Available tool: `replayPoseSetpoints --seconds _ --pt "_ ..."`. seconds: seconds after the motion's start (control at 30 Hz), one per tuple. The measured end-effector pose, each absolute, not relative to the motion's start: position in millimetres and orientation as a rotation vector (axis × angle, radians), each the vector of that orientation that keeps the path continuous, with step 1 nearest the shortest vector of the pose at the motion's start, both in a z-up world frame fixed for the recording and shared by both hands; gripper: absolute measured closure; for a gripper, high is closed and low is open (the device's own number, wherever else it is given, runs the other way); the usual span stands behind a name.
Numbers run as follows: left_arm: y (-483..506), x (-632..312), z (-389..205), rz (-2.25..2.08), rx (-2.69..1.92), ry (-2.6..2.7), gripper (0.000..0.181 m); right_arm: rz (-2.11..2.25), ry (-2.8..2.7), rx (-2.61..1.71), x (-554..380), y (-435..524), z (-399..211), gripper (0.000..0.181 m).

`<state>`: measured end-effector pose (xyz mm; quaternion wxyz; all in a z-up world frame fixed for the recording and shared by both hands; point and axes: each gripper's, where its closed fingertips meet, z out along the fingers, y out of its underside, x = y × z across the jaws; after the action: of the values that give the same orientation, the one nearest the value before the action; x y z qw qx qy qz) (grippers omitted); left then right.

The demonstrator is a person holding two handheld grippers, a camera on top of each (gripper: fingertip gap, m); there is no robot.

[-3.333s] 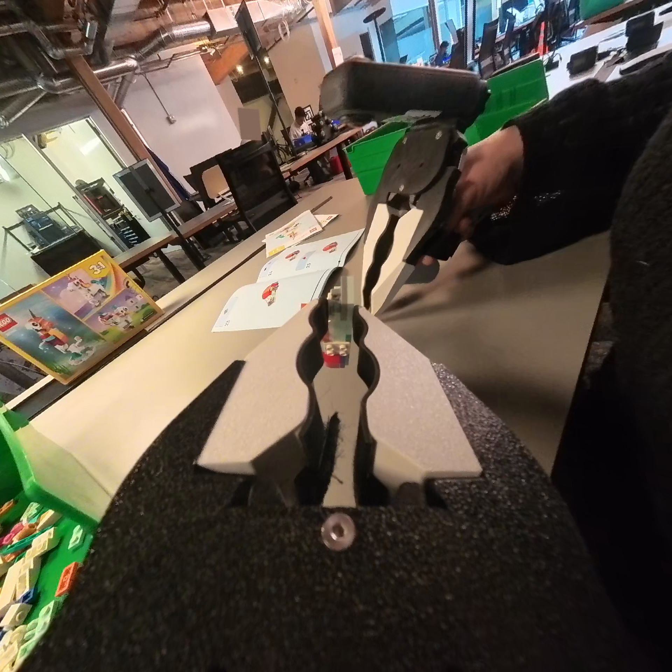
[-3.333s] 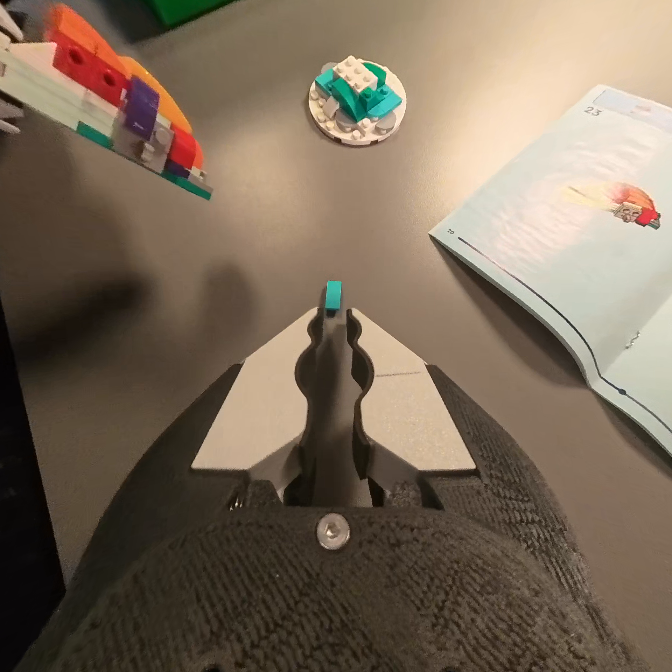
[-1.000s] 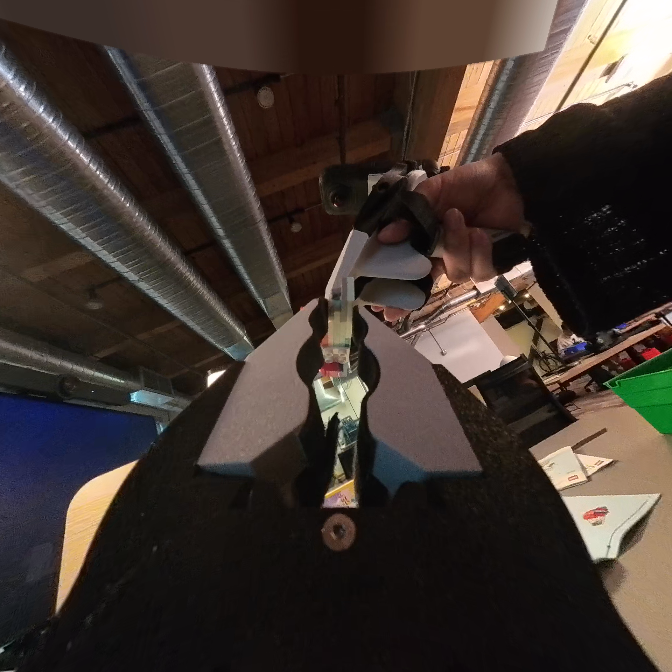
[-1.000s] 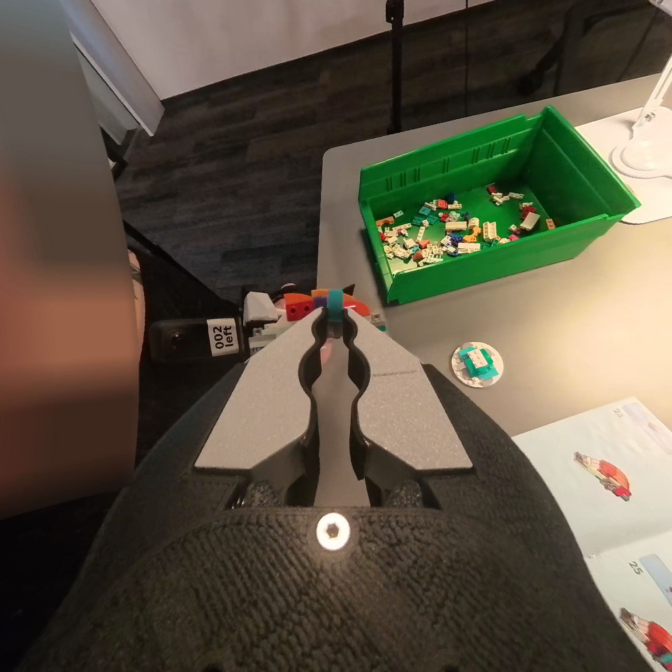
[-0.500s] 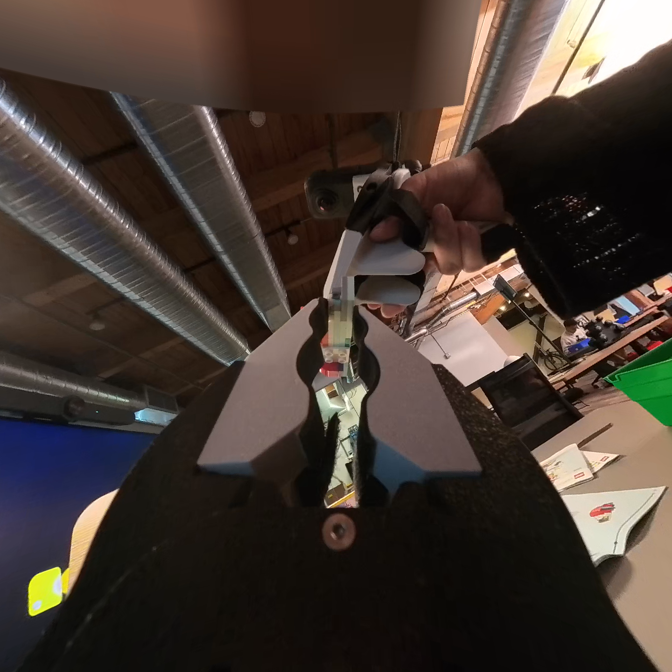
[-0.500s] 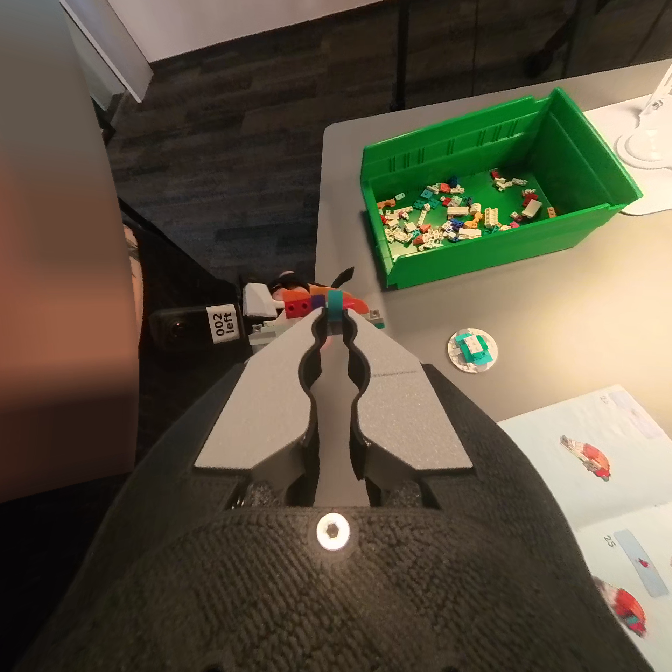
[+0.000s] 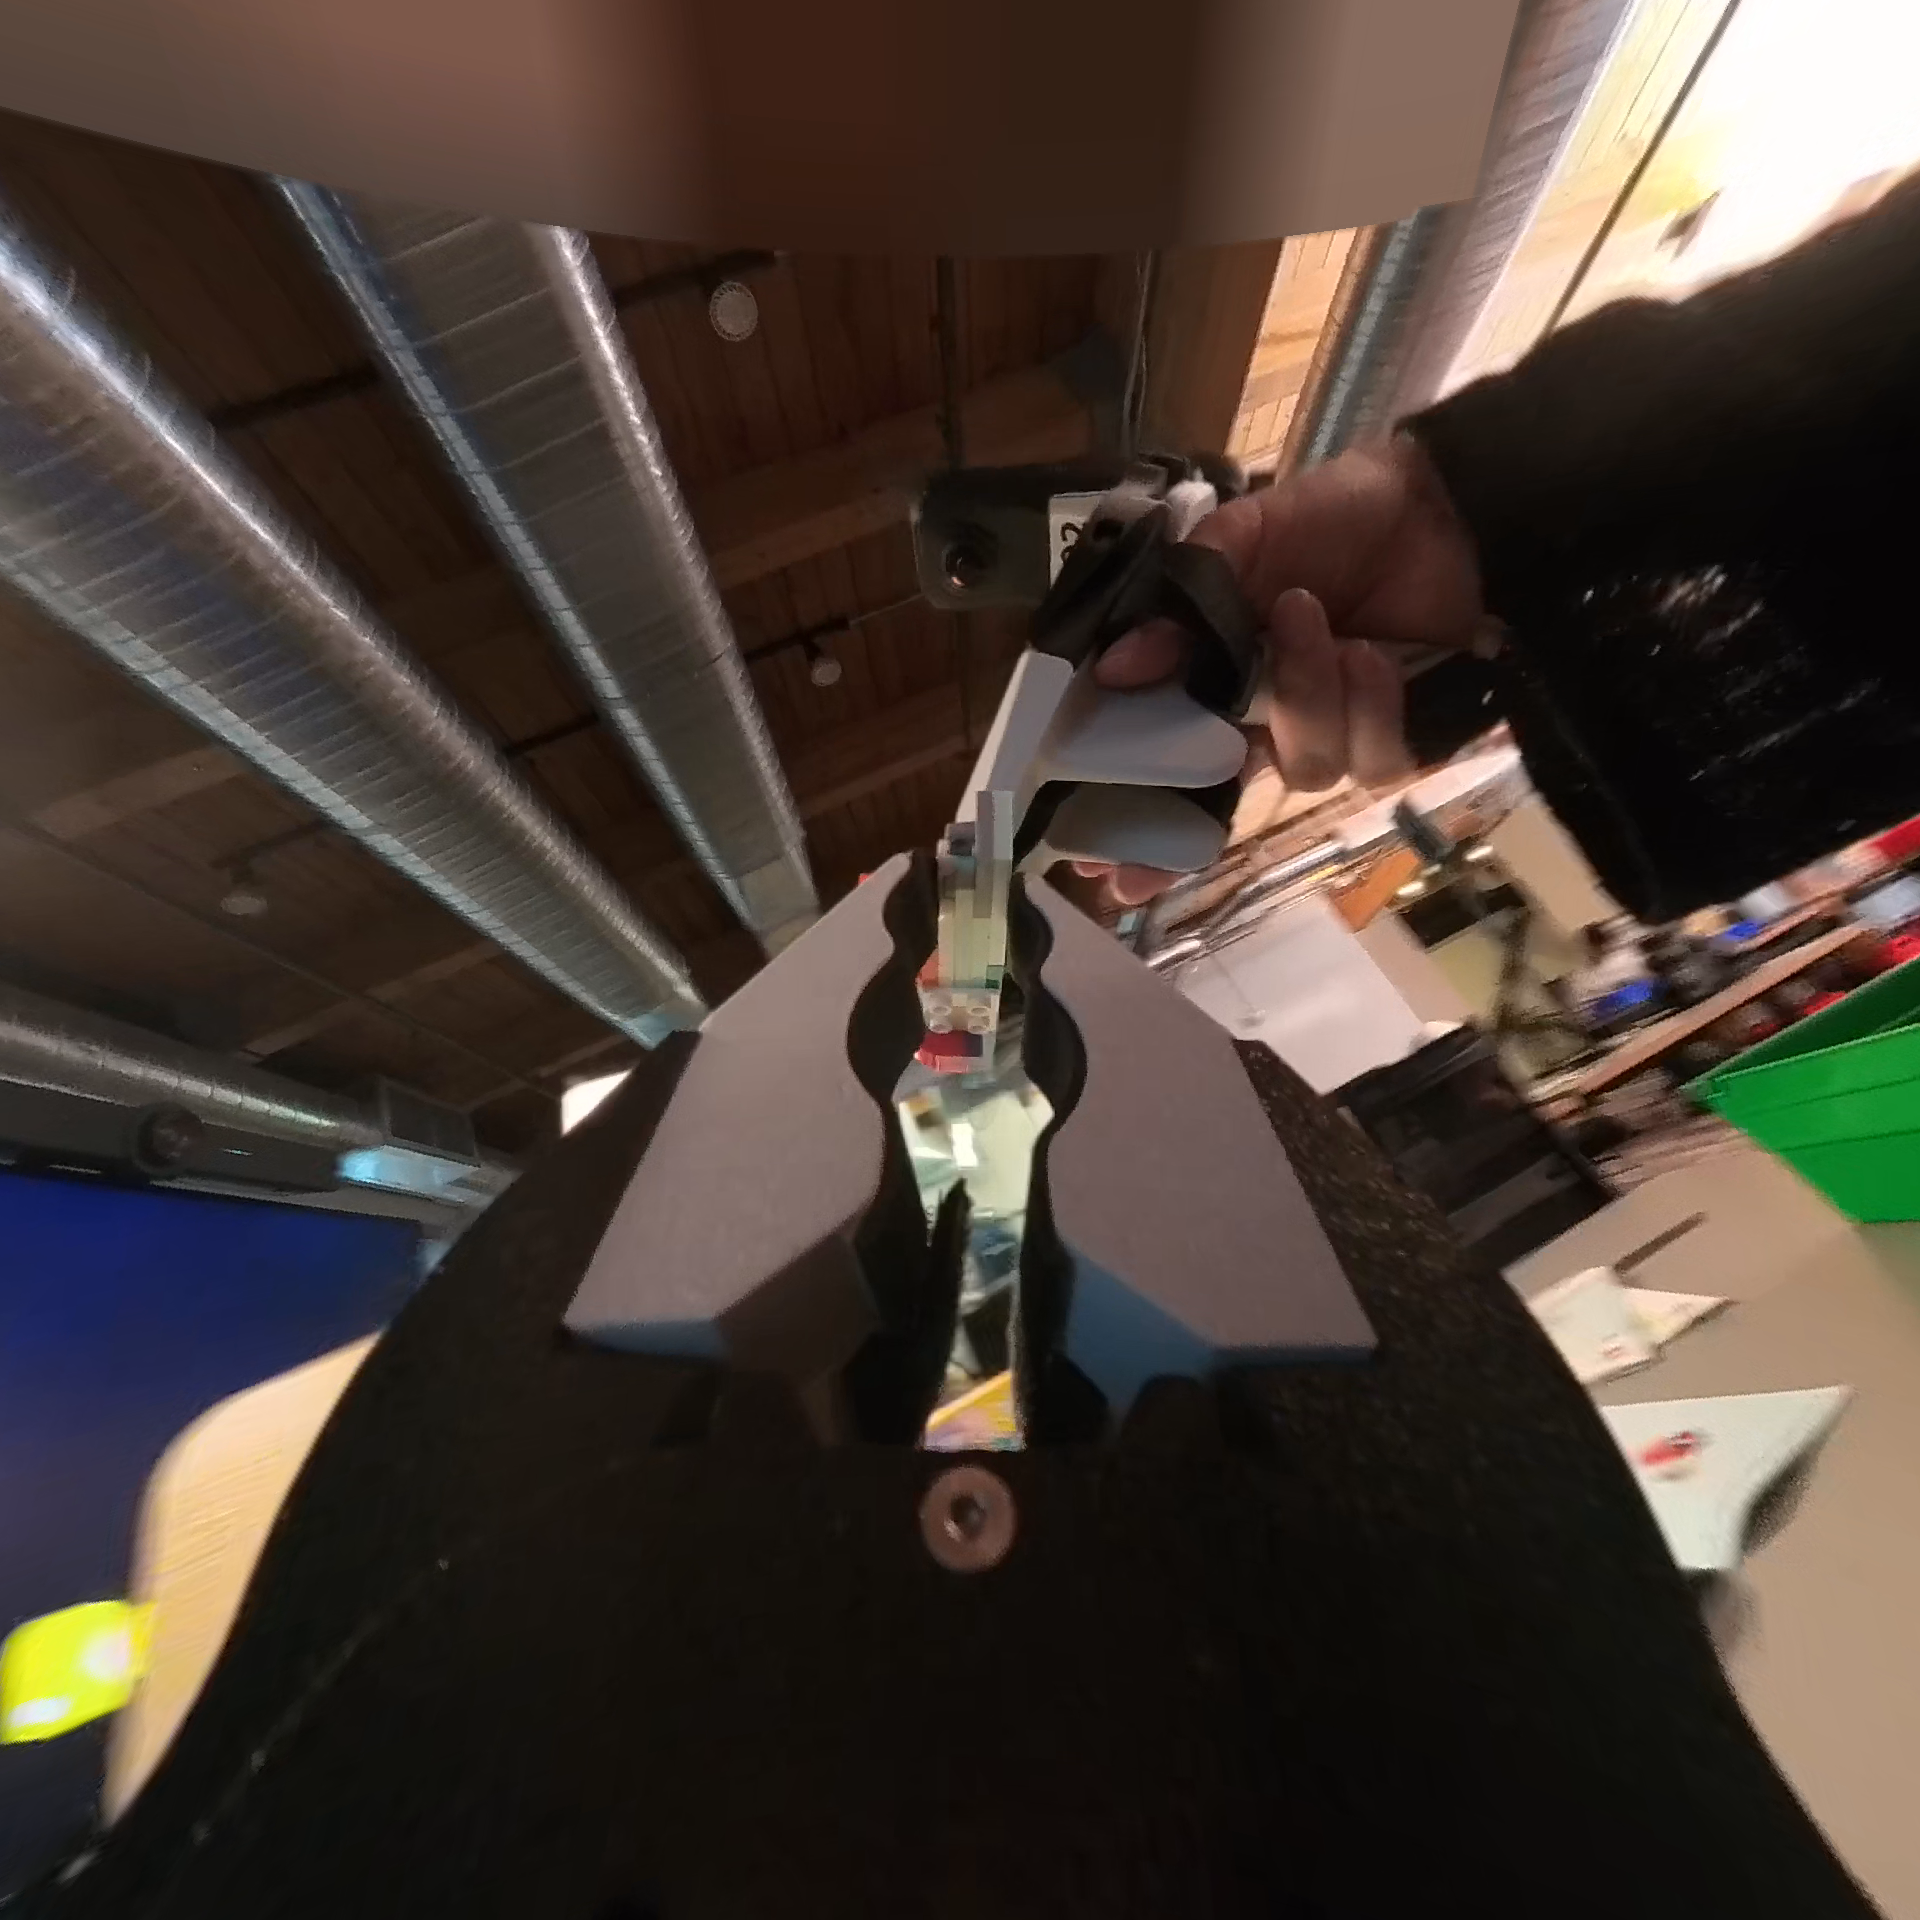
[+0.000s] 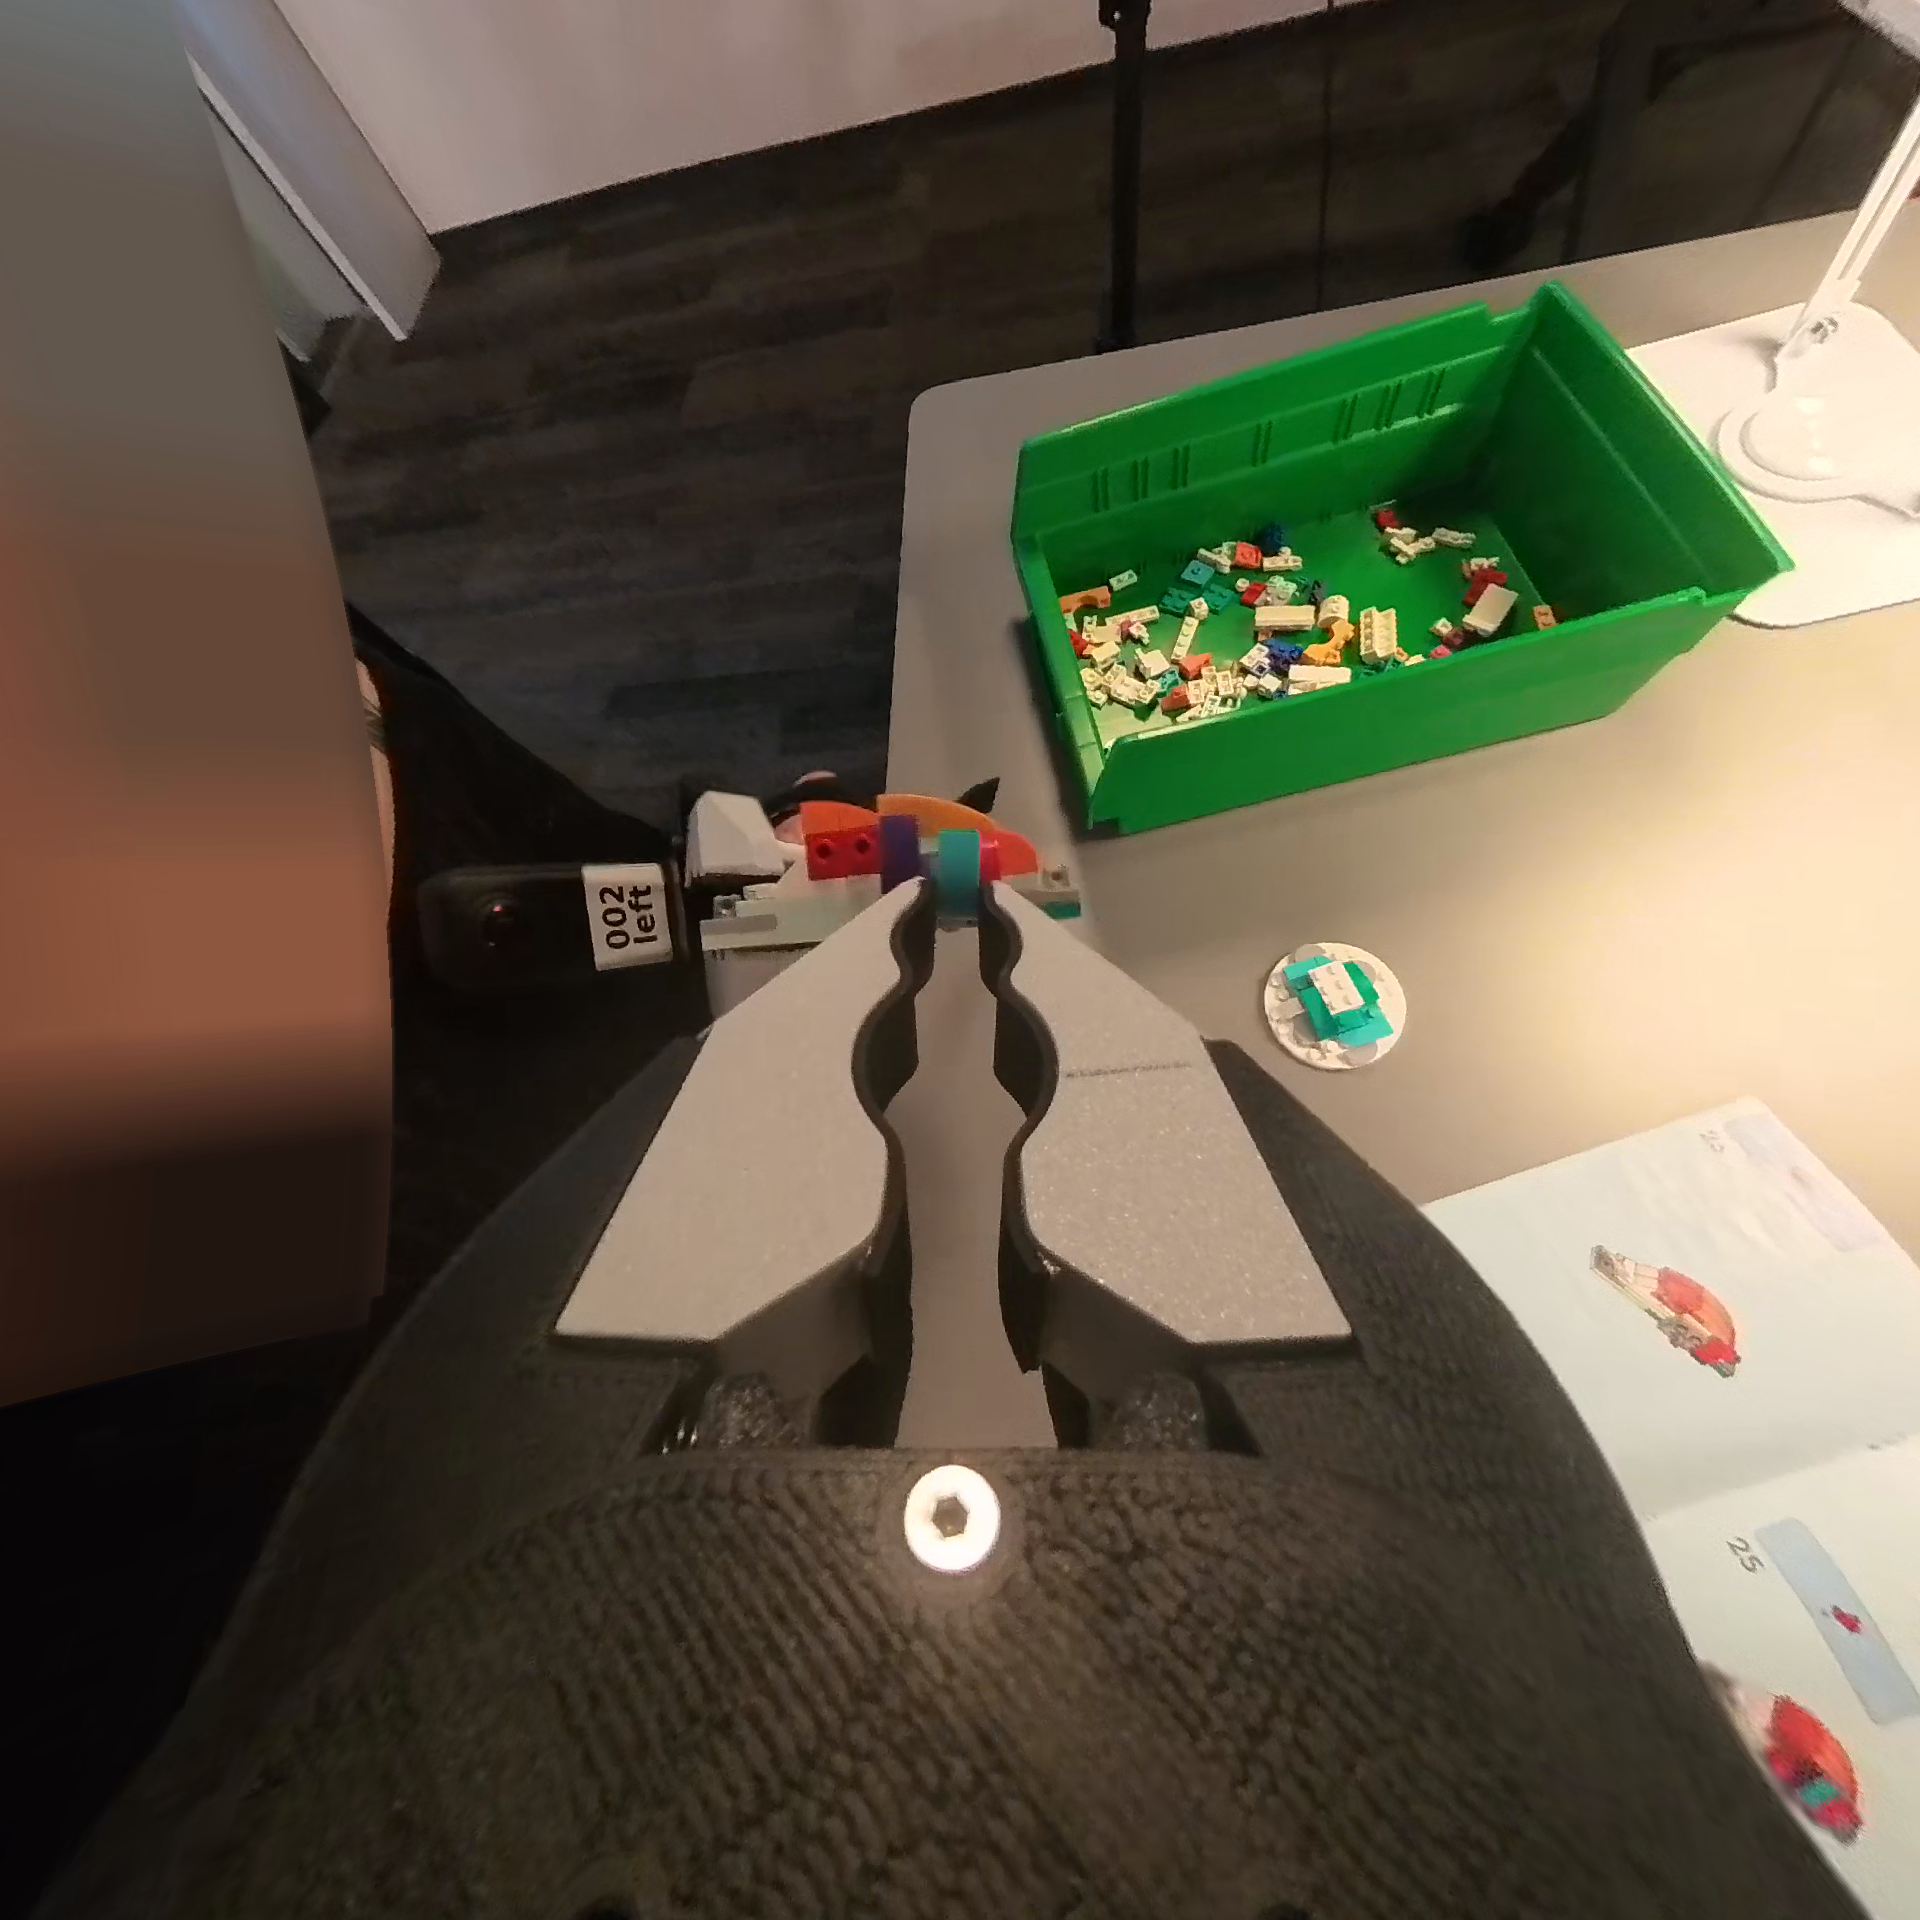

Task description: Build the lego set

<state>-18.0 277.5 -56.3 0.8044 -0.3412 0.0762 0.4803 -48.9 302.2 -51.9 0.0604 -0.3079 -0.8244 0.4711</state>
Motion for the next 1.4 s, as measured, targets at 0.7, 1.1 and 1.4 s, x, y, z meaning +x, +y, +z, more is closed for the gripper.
replayPoseSetpoints --seconds 0.7,1.1,1.4 --pt "265.3 -49.6 -112.0 0.167 -0.975 0.129 0.171 0.573 -2.823 -0.107 -18.4 392.9 -314.0 0.175" --pt "294.4 -58.9 -133.7 0.135 -1.094 0.126 0.170 0.776 -2.811 -0.167 -19.3 385.5 -317.9 0.162" --pt "307.4 -66.9 -136.9 0.079 -1.082 0.149 0.171 0.862 -2.731 -0.362 -36.0 391.7 -317.7 0.163"
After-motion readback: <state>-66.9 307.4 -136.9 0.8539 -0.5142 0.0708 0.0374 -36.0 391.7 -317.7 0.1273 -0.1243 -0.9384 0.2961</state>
